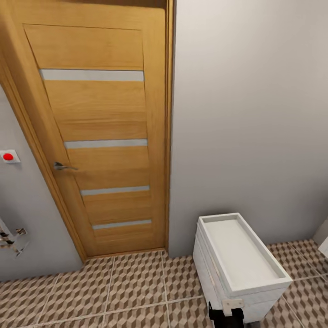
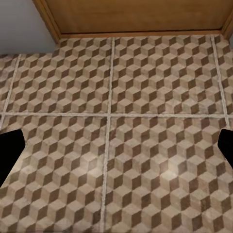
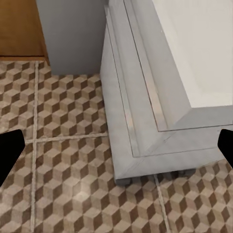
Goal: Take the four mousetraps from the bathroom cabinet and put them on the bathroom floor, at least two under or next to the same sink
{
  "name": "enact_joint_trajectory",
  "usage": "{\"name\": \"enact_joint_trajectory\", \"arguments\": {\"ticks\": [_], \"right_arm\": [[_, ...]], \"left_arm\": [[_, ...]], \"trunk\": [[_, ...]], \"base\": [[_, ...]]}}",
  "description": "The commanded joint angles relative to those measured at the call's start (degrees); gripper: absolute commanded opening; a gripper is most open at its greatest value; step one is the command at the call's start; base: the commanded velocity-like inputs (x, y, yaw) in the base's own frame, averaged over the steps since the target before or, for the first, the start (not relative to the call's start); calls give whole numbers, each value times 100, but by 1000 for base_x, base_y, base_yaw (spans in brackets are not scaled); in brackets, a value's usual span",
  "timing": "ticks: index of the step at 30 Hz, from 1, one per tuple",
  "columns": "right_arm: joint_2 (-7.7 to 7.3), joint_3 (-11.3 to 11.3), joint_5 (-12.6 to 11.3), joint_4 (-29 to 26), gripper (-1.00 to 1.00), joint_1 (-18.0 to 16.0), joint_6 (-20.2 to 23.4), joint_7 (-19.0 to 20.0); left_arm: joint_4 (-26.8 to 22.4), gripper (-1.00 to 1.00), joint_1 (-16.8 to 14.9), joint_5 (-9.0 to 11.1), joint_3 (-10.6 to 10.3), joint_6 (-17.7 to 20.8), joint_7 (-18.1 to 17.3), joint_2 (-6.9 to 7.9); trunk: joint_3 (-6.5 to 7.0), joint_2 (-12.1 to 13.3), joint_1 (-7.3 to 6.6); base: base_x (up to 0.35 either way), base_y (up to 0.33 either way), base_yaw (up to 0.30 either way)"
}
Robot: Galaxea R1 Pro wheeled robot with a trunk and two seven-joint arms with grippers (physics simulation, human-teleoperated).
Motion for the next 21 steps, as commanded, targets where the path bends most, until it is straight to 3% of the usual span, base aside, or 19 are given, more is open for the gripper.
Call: {"name": "enact_joint_trajectory", "arguments": {"ticks": [1, 21], "right_arm": [[0, 51, -44, 5, 100, -5, -17, -26], [0, 51, -36, 5, 100, -5, -17, -26]], "left_arm": [[24, 100, -12, -59, 10, -31, 52, 2], [26, 100, -12, -63, 9, -31, 43, 2]], "trunk": [[-12, -13, 3], [-12, -13, 3]], "base": [[0, 0, 260], [0, 0, 260]]}}
